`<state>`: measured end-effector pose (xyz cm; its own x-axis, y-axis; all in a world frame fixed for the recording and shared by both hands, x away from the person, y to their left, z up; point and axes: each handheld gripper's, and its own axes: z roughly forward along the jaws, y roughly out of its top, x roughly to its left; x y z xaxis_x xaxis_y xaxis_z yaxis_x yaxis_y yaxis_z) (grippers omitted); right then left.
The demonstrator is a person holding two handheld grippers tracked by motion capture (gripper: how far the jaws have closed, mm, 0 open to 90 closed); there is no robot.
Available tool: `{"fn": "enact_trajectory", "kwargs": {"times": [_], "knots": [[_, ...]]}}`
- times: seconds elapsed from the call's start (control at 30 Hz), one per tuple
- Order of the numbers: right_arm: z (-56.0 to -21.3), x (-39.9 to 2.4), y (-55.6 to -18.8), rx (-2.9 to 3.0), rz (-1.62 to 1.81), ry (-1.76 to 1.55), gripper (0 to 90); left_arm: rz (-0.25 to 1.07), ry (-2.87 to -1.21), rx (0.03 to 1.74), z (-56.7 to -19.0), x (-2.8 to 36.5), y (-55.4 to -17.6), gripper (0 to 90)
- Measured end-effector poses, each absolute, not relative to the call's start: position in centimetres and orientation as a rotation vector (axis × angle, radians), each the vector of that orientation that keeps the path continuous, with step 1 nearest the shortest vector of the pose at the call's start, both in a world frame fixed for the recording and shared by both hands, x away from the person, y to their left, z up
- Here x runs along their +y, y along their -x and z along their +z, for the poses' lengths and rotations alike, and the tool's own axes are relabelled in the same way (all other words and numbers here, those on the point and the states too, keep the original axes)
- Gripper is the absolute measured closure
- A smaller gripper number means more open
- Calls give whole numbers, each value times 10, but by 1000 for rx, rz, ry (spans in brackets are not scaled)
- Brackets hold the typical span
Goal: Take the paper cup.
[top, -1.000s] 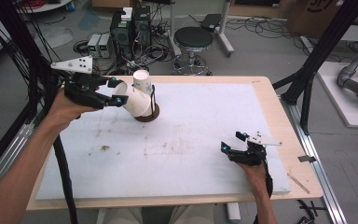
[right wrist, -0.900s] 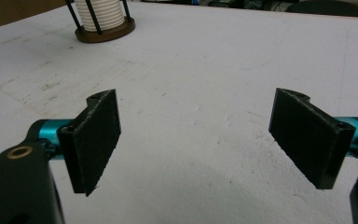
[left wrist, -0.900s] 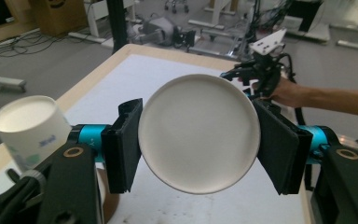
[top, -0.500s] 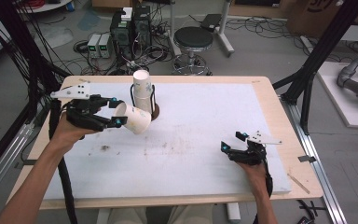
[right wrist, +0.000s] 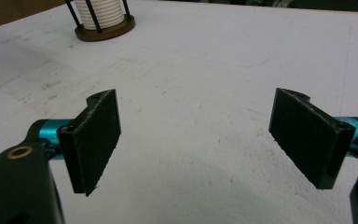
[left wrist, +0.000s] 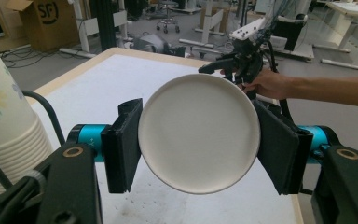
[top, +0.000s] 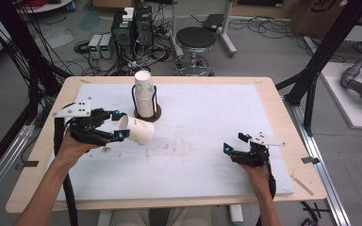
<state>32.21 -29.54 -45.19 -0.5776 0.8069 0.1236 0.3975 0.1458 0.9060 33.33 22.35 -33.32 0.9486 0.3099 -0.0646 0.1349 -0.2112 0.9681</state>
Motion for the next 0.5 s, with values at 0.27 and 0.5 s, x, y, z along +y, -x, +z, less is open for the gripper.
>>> {"fn": "enact_trajectory", "kwargs": {"times": [0.27,0.5], "knots": [[-452,-295,-321,2032,1415,-1144,169,151,-1787,331,-340,219,-330,366],[-452,-295,-320,2028,1416,-1127,169,153,-1793,340,-344,220,-331,366]]}}
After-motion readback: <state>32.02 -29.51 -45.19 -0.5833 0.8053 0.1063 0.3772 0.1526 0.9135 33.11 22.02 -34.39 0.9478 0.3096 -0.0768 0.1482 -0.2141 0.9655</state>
